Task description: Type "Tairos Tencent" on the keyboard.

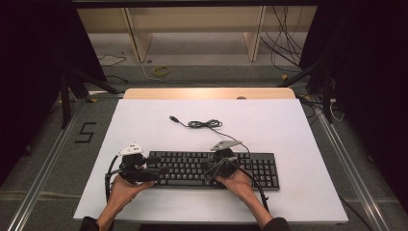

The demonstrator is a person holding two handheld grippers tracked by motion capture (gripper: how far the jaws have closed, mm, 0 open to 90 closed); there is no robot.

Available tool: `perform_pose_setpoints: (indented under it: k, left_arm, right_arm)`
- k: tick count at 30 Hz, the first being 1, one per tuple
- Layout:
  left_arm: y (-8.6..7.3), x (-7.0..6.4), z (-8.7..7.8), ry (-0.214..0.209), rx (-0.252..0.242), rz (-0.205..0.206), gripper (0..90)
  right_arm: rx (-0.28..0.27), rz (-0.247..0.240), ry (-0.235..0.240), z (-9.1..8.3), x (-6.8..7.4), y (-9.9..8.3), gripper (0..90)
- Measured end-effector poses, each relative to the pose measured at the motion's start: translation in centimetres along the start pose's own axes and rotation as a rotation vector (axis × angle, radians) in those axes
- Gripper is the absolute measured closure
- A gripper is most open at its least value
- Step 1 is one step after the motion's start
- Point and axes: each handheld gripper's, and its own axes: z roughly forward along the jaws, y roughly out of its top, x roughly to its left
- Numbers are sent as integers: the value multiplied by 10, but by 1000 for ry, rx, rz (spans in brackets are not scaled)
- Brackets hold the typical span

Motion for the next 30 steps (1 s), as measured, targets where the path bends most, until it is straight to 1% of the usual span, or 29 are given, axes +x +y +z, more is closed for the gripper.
perform_pose_setpoints:
  k: [14,18,21,27,29,30]
  left_arm:
    - [-4,1,-3,6,-13,-4,300]
    - [-5,2,-3,7,-10,-8,300]
    - [-5,3,-3,8,-9,-8,301]
    - [-5,5,-2,14,-7,-8,304]
    - [-5,6,-2,16,-7,-11,305]
    - [-5,6,-2,17,-8,-15,306]
  right_arm:
    - [18,1,2,3,1,-1,900]
    - [31,-5,-7,6,1,-3,900]
    - [26,-7,-8,6,1,-3,900]
    - [20,11,-4,4,1,-3,900]
    - [2,21,0,1,0,-2,900]
    - [-5,18,-1,0,-1,-2,900]
